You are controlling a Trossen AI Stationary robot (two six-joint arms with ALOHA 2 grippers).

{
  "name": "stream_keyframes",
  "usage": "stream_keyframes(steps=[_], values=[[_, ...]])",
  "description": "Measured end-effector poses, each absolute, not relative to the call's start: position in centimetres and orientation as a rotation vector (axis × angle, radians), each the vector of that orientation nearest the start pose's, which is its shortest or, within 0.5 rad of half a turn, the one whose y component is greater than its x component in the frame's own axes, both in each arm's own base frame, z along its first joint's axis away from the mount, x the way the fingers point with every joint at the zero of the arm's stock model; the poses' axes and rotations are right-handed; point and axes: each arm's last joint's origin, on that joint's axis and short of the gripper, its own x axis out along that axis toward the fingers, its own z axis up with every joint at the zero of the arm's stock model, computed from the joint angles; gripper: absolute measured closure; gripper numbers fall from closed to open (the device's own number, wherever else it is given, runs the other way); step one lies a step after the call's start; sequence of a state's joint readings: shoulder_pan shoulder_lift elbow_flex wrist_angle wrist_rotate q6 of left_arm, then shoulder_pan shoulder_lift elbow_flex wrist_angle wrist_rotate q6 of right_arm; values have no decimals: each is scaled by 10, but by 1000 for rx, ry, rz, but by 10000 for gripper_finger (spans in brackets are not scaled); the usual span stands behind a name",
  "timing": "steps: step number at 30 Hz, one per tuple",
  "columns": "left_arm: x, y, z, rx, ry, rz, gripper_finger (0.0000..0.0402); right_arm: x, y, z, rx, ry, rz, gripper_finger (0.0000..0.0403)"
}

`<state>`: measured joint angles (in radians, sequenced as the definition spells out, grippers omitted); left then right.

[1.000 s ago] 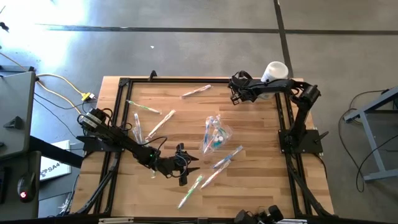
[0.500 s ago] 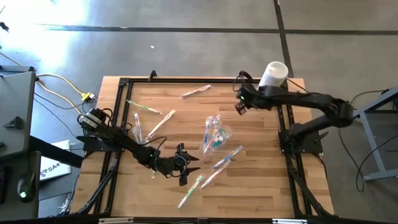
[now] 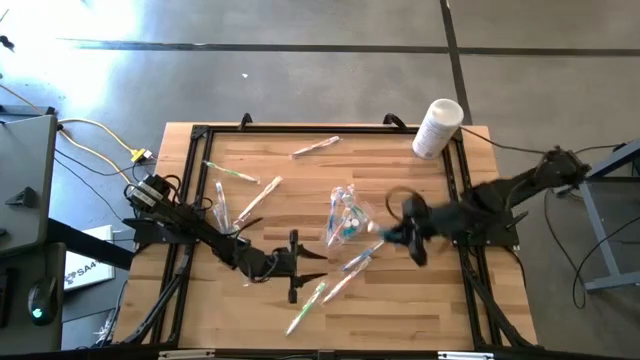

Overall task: Pick & Place toothbrushing station
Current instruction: Put the blue mouthwash into the transparent organizer

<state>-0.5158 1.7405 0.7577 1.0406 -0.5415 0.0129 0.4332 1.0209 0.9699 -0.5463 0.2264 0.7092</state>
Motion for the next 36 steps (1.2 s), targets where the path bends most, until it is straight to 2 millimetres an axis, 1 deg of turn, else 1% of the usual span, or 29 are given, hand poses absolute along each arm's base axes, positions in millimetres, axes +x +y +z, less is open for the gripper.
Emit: stream_keyframes(steps=[3, 7, 12, 17, 20, 24, 28, 31, 36], values=[[313, -152, 207, -78, -85, 29, 220, 195, 113, 321, 441, 540, 46, 339], [326, -156, 228, -88, -132, -37, 220, 203, 144, 305, 366, 546, 53, 338], [345, -166, 253, -4, -117, -67, 220, 220, 164, 284, 326, 567, 56, 338], [358, -172, 268, 41, 11, -55, 220, 229, 171, 274, 279, 570, 70, 338], [361, -173, 275, 15, 44, -54, 220, 230, 172, 274, 262, 571, 76, 337], [363, -169, 273, 2, 68, -32, 220, 229, 172, 274, 263, 577, 88, 337], [367, -161, 273, -31, 71, -28, 220, 230, 172, 273, 261, 579, 86, 337], [377, -153, 265, -120, 92, -64, 220, 230, 170, 273, 258, 582, 81, 337], [387, -144, 254, -134, 102, -136, 220, 230, 170, 272, 256, 584, 80, 337]])
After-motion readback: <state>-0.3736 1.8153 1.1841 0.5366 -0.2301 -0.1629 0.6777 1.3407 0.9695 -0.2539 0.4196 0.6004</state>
